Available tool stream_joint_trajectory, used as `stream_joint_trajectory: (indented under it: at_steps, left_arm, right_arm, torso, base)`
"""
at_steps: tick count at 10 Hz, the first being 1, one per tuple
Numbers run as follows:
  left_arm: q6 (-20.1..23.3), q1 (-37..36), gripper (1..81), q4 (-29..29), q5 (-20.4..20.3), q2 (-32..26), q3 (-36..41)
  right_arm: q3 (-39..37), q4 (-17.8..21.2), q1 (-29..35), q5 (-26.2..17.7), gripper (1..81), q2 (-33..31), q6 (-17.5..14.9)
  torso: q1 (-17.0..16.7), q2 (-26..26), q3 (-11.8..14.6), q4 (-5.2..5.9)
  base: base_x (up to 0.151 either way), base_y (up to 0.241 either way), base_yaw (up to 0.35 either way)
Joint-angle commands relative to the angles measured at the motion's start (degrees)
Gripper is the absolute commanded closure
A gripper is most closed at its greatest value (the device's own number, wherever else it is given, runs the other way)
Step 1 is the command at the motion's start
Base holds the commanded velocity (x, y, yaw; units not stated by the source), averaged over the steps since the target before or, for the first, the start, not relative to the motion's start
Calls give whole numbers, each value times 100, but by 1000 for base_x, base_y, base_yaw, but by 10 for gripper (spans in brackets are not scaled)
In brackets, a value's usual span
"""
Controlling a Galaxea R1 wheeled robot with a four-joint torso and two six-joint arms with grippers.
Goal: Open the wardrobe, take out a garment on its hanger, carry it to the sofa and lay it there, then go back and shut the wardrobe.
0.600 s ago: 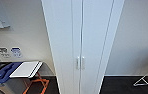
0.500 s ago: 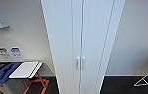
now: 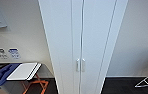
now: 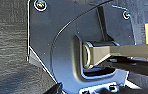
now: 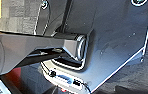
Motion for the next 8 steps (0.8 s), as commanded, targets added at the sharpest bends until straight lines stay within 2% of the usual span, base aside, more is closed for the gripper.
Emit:
stream_joint_trajectory:
  at_steps: [1,8]
  left_arm:
    - [31,-143,10,-49,359,-67,53]
    - [31,-143,10,-40,359,-58,53]
  right_arm:
    - [124,-12,171,-386,10,-109,-18]
    - [89,-12,171,-386,10,-109,-18]
  torso:
    - [0,0,-2,0]
    - [0,0,0,0]
  base:
    - [85,0,0]
    - [89,0,0]
